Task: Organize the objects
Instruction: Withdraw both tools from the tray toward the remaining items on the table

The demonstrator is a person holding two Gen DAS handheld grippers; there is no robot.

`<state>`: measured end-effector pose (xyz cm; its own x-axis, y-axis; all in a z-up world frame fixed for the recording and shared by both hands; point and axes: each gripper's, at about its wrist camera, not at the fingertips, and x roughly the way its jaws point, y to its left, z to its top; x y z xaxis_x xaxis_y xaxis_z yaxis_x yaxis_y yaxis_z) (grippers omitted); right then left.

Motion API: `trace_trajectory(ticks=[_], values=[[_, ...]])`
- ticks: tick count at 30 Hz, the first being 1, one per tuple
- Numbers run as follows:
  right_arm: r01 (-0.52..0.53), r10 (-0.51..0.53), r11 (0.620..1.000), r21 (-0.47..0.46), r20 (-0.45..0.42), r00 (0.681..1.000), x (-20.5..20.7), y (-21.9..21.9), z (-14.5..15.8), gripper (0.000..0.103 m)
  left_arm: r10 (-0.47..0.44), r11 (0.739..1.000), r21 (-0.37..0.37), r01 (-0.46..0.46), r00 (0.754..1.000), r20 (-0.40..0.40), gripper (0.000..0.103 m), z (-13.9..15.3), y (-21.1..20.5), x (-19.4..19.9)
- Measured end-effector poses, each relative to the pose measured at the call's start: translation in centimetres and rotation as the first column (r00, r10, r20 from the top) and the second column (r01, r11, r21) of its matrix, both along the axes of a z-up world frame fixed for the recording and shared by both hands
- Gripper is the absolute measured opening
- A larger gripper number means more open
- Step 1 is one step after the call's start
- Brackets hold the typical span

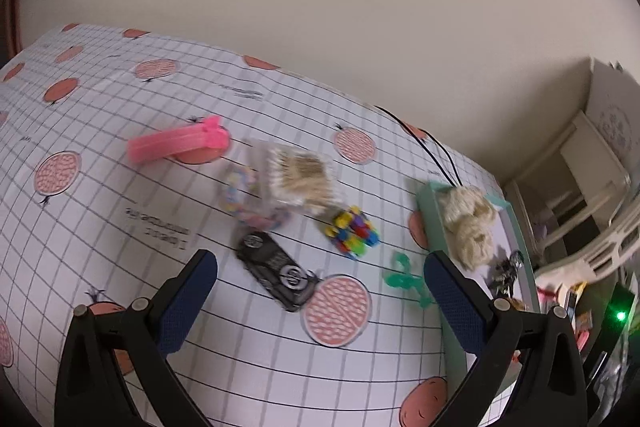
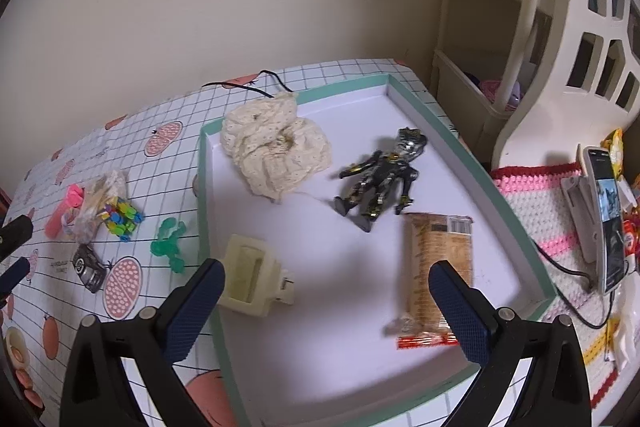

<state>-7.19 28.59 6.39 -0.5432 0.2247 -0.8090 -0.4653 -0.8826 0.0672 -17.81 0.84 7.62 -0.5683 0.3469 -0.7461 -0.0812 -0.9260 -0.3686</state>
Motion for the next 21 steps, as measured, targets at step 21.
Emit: trace_trajectory(ticks=[21], values=[[-0.183,0.18,0.982,-0.054,-0.053,0.982,-4.7,-7.7,0.1,0.103,0.086,0.996,0.005,-0.086,0.996,0.014,0.103,-1.7,-3.6,-1.1]])
